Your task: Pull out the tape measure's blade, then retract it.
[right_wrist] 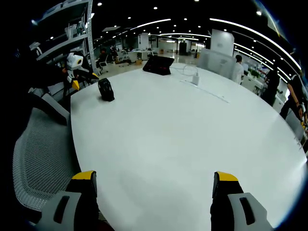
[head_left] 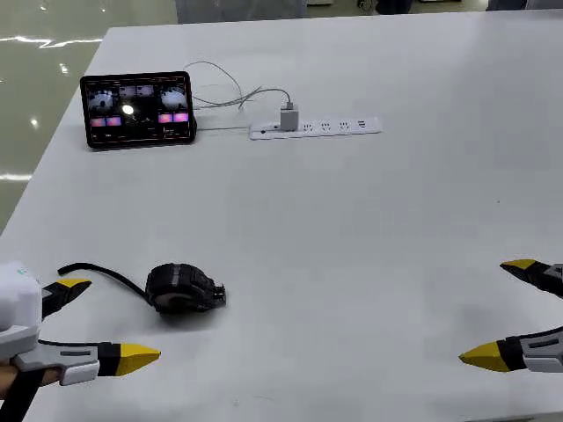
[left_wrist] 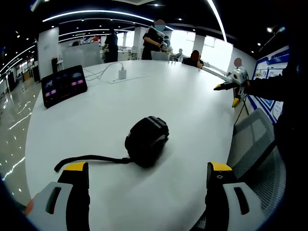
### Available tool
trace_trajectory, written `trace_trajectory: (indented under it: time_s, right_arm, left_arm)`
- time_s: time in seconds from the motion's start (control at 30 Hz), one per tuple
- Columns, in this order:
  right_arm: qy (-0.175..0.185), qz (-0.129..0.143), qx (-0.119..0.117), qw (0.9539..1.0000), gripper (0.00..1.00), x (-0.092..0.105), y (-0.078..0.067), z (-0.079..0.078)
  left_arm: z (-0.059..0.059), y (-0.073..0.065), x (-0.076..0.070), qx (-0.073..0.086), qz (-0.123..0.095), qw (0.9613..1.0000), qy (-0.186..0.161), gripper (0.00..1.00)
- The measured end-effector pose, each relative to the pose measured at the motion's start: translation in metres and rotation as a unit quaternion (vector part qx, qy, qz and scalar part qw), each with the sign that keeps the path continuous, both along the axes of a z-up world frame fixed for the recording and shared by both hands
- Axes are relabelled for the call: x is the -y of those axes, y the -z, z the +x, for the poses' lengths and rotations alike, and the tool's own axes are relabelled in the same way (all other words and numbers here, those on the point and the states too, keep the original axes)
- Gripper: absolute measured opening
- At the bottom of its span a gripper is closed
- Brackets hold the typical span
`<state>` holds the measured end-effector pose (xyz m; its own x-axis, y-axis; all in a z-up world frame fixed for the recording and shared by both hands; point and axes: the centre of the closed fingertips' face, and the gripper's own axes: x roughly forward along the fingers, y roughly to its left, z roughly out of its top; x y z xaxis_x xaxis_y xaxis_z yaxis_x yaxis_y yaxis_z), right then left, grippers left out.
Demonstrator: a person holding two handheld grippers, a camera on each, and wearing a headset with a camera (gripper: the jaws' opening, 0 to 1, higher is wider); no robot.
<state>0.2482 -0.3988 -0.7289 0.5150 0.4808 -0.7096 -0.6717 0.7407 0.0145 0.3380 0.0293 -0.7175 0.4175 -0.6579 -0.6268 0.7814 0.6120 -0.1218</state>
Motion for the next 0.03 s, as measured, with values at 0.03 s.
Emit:
trace_trajectory:
  time_s: [0.03]
  right_arm:
    - [0.000, 0.000, 0.000, 1.0000, 0.99, -0.0003, -0.0002, -0.0002]
  left_arm:
    - [0.0003, -0.0001, -0.0001, 0.000, 0.000, 1.0000, 0.000, 0.99]
